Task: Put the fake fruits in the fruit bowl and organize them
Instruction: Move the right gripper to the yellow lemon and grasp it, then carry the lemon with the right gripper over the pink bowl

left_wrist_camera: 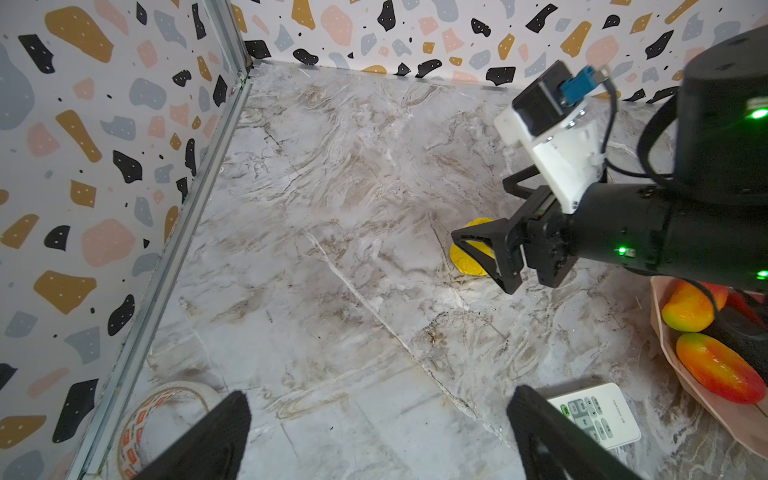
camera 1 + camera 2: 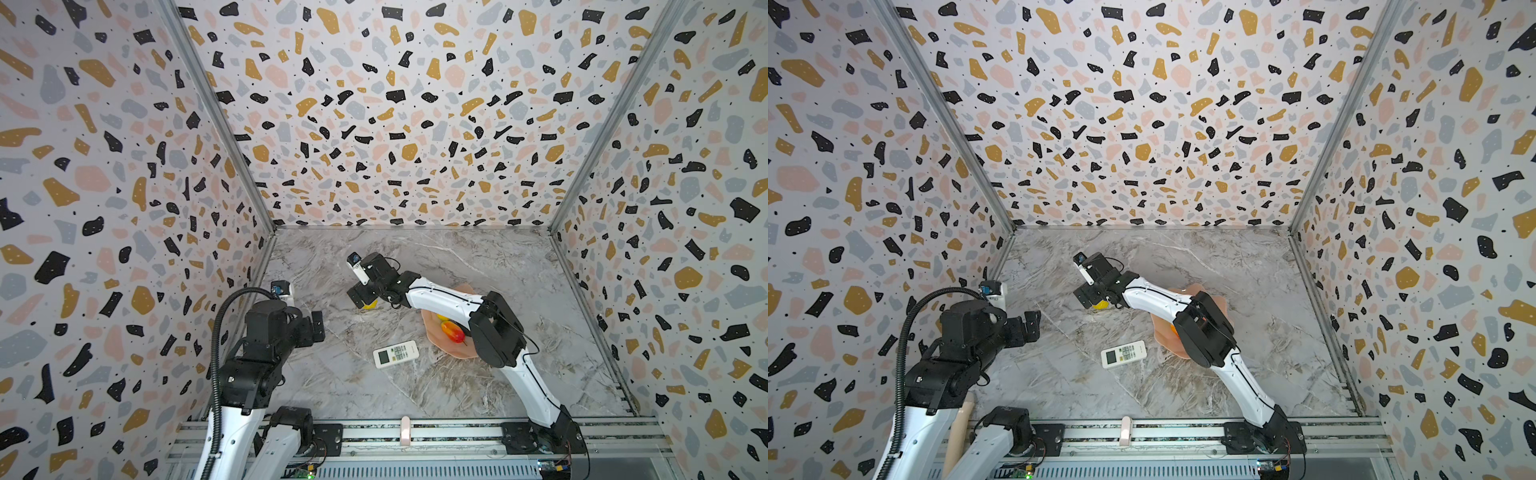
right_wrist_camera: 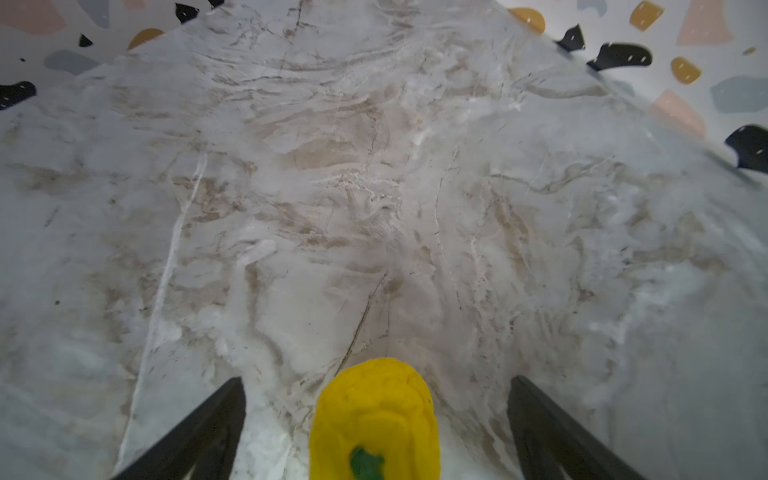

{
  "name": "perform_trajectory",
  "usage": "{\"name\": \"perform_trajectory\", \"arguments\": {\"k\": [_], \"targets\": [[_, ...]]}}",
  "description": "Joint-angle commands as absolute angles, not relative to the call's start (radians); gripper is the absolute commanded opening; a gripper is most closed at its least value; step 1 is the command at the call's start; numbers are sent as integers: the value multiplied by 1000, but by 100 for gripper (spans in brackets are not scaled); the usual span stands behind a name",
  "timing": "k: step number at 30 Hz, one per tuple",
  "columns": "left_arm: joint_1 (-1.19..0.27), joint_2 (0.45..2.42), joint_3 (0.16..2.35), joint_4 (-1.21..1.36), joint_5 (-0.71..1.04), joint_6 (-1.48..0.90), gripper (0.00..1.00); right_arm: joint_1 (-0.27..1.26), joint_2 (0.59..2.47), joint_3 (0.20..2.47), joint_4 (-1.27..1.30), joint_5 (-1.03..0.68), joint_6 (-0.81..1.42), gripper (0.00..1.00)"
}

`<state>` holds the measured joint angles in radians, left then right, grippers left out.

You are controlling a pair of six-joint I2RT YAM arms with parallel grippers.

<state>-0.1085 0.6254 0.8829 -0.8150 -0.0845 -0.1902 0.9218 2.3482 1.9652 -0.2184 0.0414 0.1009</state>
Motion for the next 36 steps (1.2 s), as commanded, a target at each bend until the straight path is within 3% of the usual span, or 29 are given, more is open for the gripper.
{"name": "perform_trajectory", "arguments": {"k": [1,6,20,36], "targets": [[-110,621,871,-796,-66,-178,100,919,2346,2017,-229,22,183,99],[-110,626,871,-796,-66,-178,100,918,2374,2017,-224,19,208,98],[-110,640,868,-796,-66,-178,100,912,2379,2020,-240,6,219,58],[-110,639,868,-796,-67,-178,100,907,2229,1984,-287,6,163,37]]}}
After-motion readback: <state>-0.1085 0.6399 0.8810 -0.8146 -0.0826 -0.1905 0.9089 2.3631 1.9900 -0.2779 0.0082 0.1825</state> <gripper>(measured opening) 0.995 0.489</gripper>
